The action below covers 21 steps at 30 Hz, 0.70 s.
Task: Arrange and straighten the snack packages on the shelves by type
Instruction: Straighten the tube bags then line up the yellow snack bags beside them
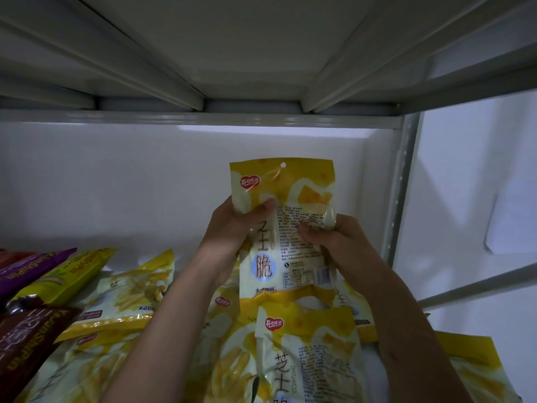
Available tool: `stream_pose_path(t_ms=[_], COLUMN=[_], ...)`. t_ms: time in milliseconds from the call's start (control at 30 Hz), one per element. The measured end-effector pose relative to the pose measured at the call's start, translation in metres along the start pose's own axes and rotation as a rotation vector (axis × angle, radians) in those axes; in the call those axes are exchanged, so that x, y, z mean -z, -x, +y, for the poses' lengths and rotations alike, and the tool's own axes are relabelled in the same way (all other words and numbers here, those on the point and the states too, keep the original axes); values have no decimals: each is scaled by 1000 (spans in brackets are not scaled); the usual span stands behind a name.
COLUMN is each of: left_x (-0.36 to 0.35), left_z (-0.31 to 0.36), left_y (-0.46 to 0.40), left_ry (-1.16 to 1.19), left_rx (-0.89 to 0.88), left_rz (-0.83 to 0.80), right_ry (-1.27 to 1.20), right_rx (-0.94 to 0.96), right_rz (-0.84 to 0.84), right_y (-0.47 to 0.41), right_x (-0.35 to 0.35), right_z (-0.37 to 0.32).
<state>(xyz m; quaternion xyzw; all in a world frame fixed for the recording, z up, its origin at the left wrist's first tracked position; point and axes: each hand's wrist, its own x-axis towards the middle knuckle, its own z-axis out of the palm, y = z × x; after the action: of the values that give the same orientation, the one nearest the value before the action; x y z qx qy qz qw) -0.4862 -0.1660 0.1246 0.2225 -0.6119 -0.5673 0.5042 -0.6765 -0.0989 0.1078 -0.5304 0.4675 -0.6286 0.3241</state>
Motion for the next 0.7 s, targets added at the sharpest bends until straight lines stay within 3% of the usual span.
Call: stream_pose_path(t_ms=[133,267,400,700], left_x=[2,2,5,9], left_z=[-7,-9,-11,-12], left_y=[-1,-2,-5,-3], left_ry=[-116,-101,-74,-172], left_rx=[112,91,92,150], left_rz=[-90,1,35,-106], right_ry=[-51,-104,20,-54], right_rx=[12,-8,-58,-62], right_rz=[41,-25,-97,-99], right_y=[-3,-4,-6,-7], right_x=[0,3,4,6], right_z=[1,1,7,7])
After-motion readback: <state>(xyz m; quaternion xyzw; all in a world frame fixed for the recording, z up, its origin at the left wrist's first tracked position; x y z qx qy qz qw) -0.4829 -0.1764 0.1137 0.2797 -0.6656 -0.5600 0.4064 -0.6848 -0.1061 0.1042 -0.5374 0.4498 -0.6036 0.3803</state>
